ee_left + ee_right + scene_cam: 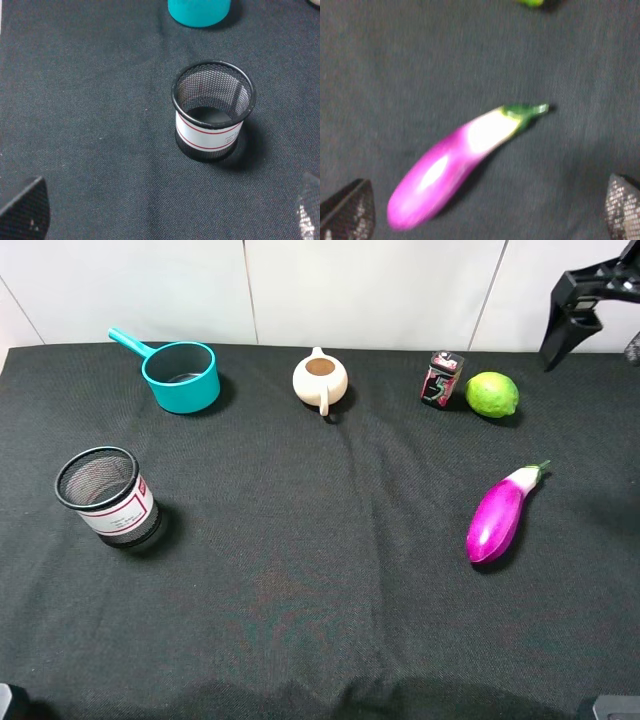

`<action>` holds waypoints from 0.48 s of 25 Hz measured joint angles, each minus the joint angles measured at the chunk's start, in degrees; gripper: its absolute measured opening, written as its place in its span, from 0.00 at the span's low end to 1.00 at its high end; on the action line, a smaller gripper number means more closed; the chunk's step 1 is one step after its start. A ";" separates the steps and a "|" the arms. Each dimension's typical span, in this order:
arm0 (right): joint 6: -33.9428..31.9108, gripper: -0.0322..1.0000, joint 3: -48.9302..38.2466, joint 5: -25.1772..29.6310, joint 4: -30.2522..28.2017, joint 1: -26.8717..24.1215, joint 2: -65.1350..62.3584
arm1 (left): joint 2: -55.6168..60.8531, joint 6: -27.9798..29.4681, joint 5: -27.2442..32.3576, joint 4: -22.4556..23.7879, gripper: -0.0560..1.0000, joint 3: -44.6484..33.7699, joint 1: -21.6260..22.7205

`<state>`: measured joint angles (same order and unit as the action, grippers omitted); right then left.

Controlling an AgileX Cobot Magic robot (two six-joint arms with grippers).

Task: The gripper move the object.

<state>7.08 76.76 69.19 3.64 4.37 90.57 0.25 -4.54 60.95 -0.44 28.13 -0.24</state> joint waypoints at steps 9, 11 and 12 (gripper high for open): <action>-1.79 0.70 -0.65 0.29 1.21 0.00 -10.07 | 0.00 0.00 0.00 0.00 0.98 0.00 0.00; -2.13 0.70 -1.81 0.29 1.26 0.00 -12.75 | 0.00 0.00 0.00 0.00 0.98 0.00 0.00; -2.19 0.70 -2.40 0.34 1.26 0.00 -14.19 | 0.00 0.00 0.00 0.00 0.98 0.00 0.00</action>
<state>4.89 74.36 69.54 4.90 4.37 76.38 0.25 -4.54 60.95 -0.44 28.13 -0.24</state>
